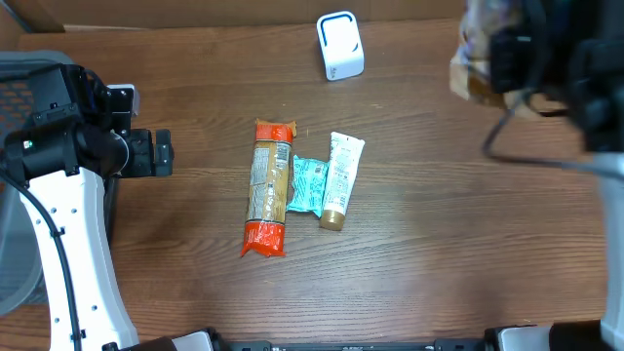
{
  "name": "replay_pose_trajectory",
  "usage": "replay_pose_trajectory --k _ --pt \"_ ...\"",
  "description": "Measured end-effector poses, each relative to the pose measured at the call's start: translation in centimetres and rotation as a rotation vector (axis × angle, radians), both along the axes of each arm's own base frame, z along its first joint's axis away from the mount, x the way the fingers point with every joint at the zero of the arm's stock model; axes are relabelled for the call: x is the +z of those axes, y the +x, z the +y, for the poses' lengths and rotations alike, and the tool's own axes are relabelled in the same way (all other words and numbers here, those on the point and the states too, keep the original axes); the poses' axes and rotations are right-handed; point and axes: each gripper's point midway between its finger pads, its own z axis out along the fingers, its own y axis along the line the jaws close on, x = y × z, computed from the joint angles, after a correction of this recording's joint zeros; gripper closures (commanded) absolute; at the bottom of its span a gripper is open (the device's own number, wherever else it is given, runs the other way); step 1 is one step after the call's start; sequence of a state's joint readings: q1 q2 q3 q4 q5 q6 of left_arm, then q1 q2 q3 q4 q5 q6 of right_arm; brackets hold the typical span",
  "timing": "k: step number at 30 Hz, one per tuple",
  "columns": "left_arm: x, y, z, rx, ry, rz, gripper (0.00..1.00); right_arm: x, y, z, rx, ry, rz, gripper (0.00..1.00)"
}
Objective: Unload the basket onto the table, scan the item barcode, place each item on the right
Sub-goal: 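Carry the snack bag right and drop it on the table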
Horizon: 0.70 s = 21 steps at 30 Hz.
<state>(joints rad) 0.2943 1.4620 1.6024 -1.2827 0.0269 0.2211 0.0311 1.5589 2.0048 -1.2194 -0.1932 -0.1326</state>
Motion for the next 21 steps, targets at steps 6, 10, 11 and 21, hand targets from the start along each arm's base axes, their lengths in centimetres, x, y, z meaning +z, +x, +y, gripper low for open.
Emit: replay_pose_trajectory --k 6,10,11,21 --pt "0.0 0.0 0.0 0.0 0.0 0.0 0.01 -5.1 0.1 -5.3 -0.062 0.306 0.164 0.96" --pt "0.0 0.0 0.0 0.0 0.0 -0.001 0.01 -11.5 1.0 -8.6 -0.124 0.459 0.255 0.96" --pt "0.0 0.0 0.0 0.0 0.0 0.0 0.01 -13.2 1.0 -9.4 -0.146 0.486 0.276 0.96" --pt "0.0 0.0 0.0 0.0 0.0 0.0 0.0 -25.7 0.7 -17.1 -0.478 0.637 0.278 0.96"
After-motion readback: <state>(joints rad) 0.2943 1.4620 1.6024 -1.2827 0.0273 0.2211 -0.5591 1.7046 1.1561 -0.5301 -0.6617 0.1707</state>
